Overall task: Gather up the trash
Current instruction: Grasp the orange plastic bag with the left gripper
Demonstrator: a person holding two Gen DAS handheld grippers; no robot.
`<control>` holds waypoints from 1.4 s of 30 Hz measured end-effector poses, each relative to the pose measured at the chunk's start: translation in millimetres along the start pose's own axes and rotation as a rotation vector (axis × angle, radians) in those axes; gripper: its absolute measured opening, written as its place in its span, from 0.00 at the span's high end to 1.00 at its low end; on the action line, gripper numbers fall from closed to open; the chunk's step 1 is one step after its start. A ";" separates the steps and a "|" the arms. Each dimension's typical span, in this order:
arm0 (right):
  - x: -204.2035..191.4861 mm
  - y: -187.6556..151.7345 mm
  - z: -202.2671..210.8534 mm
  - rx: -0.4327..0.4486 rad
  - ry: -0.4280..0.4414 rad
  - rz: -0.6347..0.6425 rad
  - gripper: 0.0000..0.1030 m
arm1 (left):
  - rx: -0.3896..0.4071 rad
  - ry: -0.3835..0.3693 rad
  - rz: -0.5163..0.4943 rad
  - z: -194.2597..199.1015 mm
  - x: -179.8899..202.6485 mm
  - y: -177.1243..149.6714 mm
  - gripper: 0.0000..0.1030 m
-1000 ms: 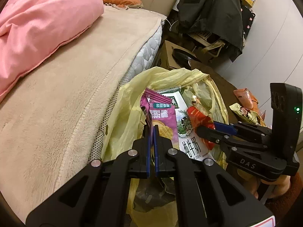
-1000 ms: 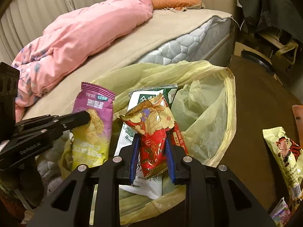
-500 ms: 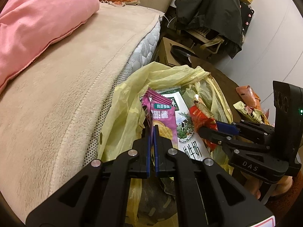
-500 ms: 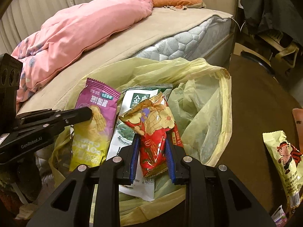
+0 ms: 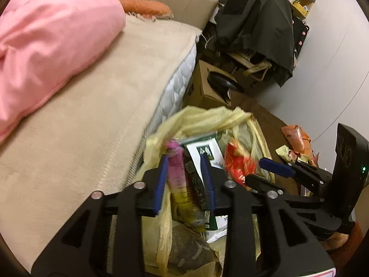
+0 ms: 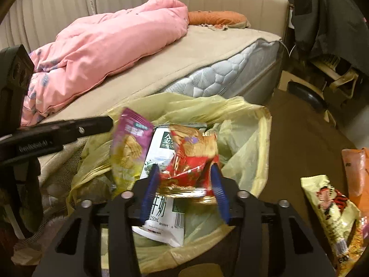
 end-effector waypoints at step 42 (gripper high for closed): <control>262.2 -187.5 195.5 0.135 -0.410 -0.415 0.56 | -0.157 -0.179 -0.322 -168.6 304.0 34.1 0.67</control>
Point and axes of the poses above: each gripper's, at about its wrist camera, not at the fingertips, and z roughly against the way its jaws point, x to its right, y to its top, the point moved 1 cm from there along -z, roughly the way its jaws point, and after that the axes turned 6 degrees about -x, right-handed, at the moved point
